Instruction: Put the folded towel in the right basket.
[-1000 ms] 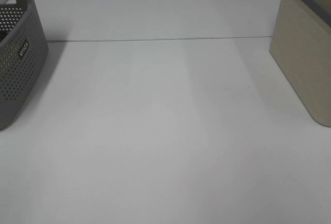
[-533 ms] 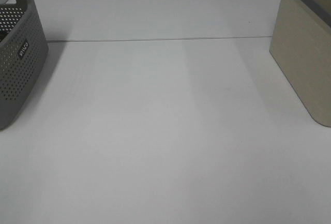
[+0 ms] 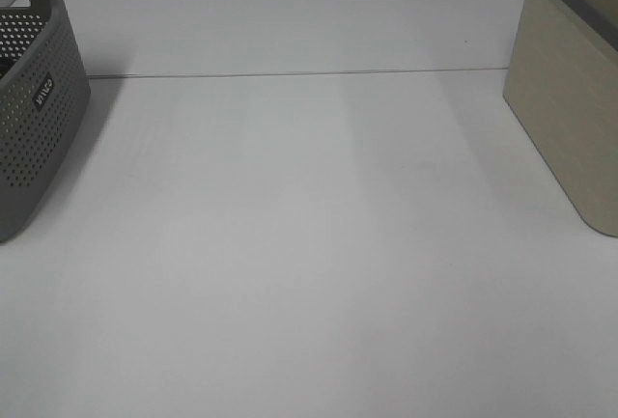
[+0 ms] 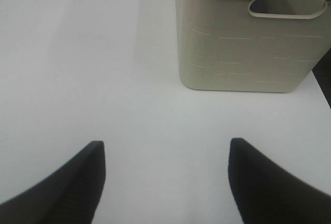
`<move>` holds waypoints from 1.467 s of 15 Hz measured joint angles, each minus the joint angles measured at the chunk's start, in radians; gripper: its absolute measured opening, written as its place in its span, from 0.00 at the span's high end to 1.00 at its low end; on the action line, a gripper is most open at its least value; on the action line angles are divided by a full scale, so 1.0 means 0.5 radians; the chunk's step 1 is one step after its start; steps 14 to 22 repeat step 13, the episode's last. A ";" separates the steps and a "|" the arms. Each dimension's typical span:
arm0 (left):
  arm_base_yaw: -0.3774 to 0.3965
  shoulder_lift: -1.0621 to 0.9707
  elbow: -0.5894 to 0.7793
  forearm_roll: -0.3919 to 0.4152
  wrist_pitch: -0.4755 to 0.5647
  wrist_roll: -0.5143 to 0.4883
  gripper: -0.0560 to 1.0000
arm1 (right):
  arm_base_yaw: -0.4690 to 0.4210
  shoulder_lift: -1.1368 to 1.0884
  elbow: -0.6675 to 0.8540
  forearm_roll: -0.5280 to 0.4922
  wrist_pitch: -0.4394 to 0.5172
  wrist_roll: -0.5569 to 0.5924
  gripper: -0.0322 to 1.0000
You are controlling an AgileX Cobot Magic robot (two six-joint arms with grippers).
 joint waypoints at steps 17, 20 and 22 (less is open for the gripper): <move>0.000 0.000 0.000 0.000 0.000 0.000 0.03 | 0.000 0.000 0.000 0.000 0.000 0.000 0.34; 0.000 0.000 0.000 0.000 0.000 0.000 0.03 | 0.000 0.000 0.000 0.000 0.000 0.000 0.34; 0.000 0.000 0.000 0.000 0.000 0.000 0.03 | 0.000 0.000 0.000 0.000 0.000 0.000 0.34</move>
